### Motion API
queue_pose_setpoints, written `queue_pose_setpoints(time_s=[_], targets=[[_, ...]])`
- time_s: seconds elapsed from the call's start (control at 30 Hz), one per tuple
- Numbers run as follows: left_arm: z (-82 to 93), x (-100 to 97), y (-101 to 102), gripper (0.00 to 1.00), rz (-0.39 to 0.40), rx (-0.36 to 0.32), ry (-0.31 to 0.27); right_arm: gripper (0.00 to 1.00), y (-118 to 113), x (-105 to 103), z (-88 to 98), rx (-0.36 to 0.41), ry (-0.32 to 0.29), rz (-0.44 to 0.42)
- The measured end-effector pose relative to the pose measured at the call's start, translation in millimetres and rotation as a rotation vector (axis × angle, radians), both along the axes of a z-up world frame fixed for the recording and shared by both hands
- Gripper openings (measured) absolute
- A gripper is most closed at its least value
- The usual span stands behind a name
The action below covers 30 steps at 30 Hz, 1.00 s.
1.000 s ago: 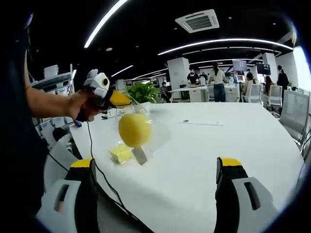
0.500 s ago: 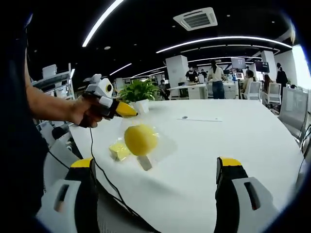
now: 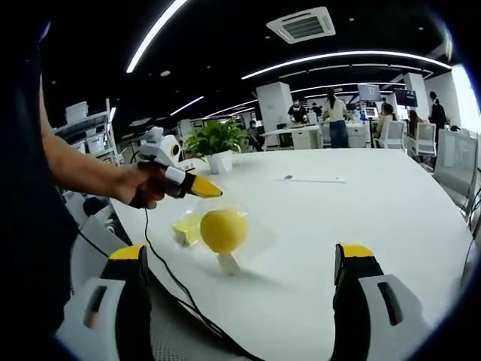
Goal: Compare the silicone blocks by pressing each to a similar depth, holding the contact briefly, and releasing to observe deformation and rebound differences across the visible hardness samples.
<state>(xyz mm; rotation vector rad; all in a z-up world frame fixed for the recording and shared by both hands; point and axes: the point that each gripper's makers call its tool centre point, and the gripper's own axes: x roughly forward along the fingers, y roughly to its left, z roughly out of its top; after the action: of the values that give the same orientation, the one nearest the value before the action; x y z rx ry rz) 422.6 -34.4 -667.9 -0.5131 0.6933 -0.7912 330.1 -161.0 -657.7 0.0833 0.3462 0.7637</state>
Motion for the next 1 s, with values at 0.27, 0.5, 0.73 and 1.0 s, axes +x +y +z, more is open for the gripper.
queue_pose_setpoints(time_s=[0.27, 0.5, 0.73, 1.0], targets=[[-19.8, 23.4, 17, 0.0, 0.053, 0.111, -0.075, 0.96, 3, -3, -5.4, -0.015, 0.005, -0.004], [-38.0, 33.3, 30, 0.0, 0.111, 0.164, -0.068, 0.96, 0, -2, -5.8, -0.018, 0.013, -0.016], [-56.6, 33.7, 31, 0.0, 0.102, 0.205, -0.046, 0.96, -3, -1, -5.7, -0.031, 0.016, -0.023], [-80.6, 37.6, 36, 0.0, 0.122, 0.293, -0.038, 0.97, -5, -5, -13.2, -0.05, 0.051, -0.027]])
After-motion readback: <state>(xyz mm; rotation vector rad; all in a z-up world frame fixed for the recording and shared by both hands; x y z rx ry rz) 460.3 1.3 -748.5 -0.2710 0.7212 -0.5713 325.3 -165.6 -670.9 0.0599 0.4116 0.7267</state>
